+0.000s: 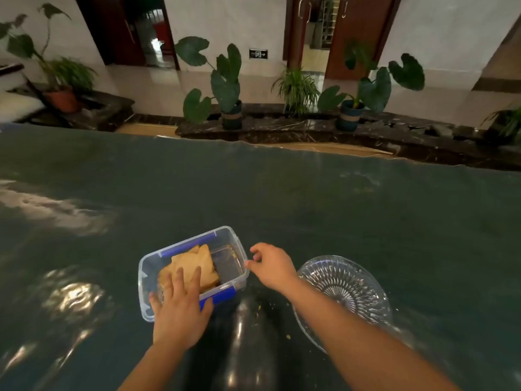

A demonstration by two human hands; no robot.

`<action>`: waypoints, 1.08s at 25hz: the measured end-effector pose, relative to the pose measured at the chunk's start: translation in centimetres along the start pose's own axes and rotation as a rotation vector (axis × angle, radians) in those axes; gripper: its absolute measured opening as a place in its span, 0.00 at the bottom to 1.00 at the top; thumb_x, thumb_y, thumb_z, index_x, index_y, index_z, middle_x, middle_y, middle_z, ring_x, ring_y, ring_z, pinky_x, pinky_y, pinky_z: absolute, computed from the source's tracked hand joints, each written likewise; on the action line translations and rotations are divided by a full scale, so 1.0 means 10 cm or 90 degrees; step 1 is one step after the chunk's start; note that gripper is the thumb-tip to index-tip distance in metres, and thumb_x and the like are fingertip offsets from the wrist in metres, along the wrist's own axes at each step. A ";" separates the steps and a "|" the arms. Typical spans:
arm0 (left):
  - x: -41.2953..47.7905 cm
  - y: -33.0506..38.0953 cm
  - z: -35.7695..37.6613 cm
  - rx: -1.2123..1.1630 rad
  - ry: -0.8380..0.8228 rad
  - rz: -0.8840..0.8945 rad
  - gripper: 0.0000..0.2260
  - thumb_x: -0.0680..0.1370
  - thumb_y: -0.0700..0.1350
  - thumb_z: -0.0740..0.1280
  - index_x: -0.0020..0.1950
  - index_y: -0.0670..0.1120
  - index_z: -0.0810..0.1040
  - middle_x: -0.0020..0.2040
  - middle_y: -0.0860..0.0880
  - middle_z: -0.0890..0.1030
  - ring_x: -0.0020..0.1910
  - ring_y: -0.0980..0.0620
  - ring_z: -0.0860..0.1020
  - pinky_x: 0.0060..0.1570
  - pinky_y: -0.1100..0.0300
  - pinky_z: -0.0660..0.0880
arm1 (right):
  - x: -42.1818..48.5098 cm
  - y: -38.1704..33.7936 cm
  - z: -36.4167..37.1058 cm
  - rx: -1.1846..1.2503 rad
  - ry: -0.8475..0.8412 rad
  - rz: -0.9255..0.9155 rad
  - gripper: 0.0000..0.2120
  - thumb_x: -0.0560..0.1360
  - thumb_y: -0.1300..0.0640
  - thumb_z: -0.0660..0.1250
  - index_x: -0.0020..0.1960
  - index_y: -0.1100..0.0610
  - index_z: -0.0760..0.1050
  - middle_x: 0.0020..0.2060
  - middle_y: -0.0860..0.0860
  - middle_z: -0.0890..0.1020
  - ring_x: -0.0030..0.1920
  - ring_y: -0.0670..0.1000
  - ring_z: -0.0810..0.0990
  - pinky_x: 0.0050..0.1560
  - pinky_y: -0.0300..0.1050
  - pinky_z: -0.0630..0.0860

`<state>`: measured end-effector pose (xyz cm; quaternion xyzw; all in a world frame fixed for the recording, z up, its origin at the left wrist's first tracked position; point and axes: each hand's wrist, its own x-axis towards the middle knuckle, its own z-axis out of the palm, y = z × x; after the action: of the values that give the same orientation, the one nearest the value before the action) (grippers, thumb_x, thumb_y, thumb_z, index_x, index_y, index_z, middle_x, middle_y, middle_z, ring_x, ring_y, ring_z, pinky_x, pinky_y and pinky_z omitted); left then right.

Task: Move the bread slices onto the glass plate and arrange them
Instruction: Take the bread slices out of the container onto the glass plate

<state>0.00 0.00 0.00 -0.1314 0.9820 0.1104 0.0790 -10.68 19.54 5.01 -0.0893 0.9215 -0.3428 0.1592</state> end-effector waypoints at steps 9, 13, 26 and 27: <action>-0.13 -0.37 0.16 0.047 -0.009 -0.009 0.31 0.78 0.63 0.53 0.79 0.52 0.56 0.78 0.43 0.63 0.78 0.41 0.59 0.76 0.39 0.46 | 0.26 -0.10 0.51 -0.104 0.044 0.047 0.13 0.76 0.51 0.68 0.57 0.55 0.74 0.55 0.52 0.74 0.45 0.52 0.80 0.42 0.43 0.73; -0.21 -0.41 0.17 0.068 0.011 -0.001 0.29 0.77 0.63 0.51 0.74 0.51 0.66 0.69 0.46 0.76 0.69 0.44 0.74 0.76 0.39 0.54 | 0.29 -0.12 0.63 -0.133 0.091 0.041 0.12 0.74 0.61 0.68 0.57 0.57 0.73 0.56 0.55 0.73 0.47 0.57 0.82 0.44 0.46 0.78; -0.71 0.15 0.28 -0.030 0.019 0.223 0.19 0.73 0.60 0.61 0.61 0.57 0.78 0.49 0.59 0.84 0.54 0.57 0.82 0.71 0.48 0.55 | 0.37 0.47 -0.09 -0.193 0.037 -0.050 0.17 0.71 0.66 0.69 0.56 0.50 0.80 0.48 0.48 0.76 0.46 0.50 0.77 0.45 0.40 0.72; -0.72 0.11 0.32 -0.027 0.032 0.233 0.17 0.73 0.61 0.62 0.58 0.57 0.80 0.49 0.59 0.83 0.54 0.57 0.82 0.70 0.47 0.56 | 0.38 0.49 -0.11 -0.201 0.027 -0.066 0.19 0.70 0.67 0.69 0.57 0.50 0.80 0.47 0.48 0.77 0.48 0.51 0.79 0.46 0.41 0.74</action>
<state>6.94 3.52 -1.55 0.0450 0.9887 0.1401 0.0301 -14.89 22.81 1.67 -0.1538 0.9612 -0.2031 0.1060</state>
